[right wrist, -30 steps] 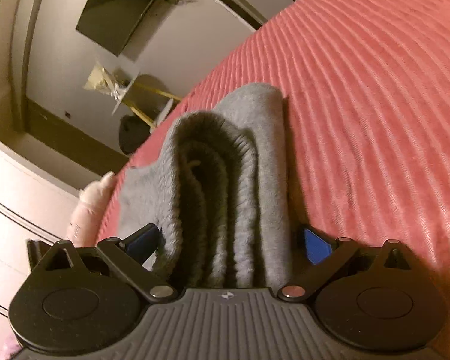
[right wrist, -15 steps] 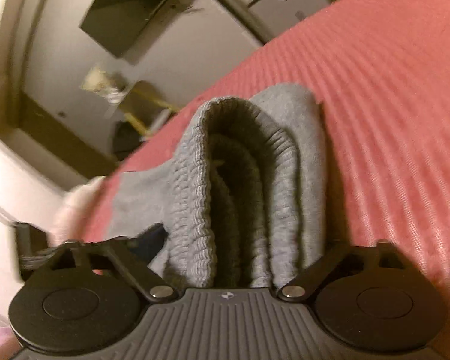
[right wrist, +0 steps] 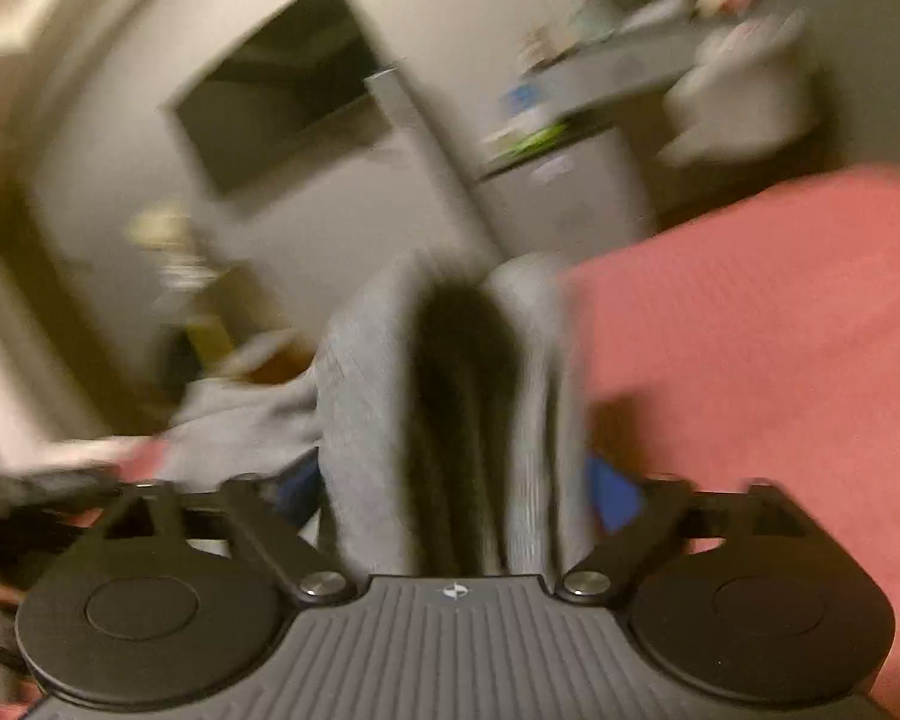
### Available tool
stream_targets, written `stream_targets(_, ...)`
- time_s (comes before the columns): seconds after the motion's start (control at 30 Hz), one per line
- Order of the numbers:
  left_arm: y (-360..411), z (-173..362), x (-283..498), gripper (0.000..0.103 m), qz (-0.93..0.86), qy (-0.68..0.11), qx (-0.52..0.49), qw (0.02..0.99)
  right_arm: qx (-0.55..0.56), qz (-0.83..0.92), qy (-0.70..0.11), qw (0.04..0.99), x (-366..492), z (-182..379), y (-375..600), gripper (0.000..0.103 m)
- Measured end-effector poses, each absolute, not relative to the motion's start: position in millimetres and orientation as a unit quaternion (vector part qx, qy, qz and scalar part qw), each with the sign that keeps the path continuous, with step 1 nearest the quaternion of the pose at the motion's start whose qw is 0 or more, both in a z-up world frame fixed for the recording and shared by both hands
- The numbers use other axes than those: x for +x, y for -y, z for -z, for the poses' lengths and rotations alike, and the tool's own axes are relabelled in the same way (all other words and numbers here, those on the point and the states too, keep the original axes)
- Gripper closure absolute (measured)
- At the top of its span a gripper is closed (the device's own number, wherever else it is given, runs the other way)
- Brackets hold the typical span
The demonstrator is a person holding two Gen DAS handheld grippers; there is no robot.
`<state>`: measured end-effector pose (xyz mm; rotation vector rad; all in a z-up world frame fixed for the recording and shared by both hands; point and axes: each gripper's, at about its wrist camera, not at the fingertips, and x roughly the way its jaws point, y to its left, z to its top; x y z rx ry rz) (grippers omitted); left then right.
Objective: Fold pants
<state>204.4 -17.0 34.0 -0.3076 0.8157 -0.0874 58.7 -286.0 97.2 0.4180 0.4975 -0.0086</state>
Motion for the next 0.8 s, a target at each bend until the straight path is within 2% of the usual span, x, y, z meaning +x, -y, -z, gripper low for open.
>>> stream_targets(0.07,28,-33,192,0.019,0.065,-0.411,-0.118,0.902,0.136,0.075,-0.228,0.961,48,-106,292,0.008)
stream_targets(0.23,67,-13,138,0.007,0.042,-0.416,0.014,0.908,0.157,-0.006,-0.224,0.962,47,-114,278,0.008)
stream_targets(0.33,66,0,117,0.001,0.019,-0.389,0.043,0.92,0.033,-0.031,-0.241,0.97,52,-104,236,0.007)
stream_targets(0.4,68,0,114,0.0,-0.007,-0.373,0.041,0.927,-0.089,-0.021,-0.259,0.962,53,-88,207,0.006)
stream_targets(0.47,59,-5,108,0.001,-0.015,-0.374,0.008,0.927,-0.147,-0.008,-0.263,0.953,55,-68,194,0.004)
stream_targets(0.57,48,-10,94,0.001,-0.011,-0.383,-0.02,0.923,-0.116,0.026,-0.235,0.965,47,-74,195,0.004)
stream_targets(0.7,36,-9,69,0.001,-0.021,-0.401,-0.032,0.915,-0.124,0.063,-0.145,0.98,6,-90,185,0.004)
stream_targets(0.73,38,-5,69,0.001,-0.023,-0.425,-0.035,0.904,-0.113,0.051,-0.151,0.981,1,-91,184,0.004)
stream_targets(0.8,49,3,67,0.001,-0.019,-0.461,-0.006,0.887,-0.114,0.045,-0.227,0.966,6,-78,178,0.004)
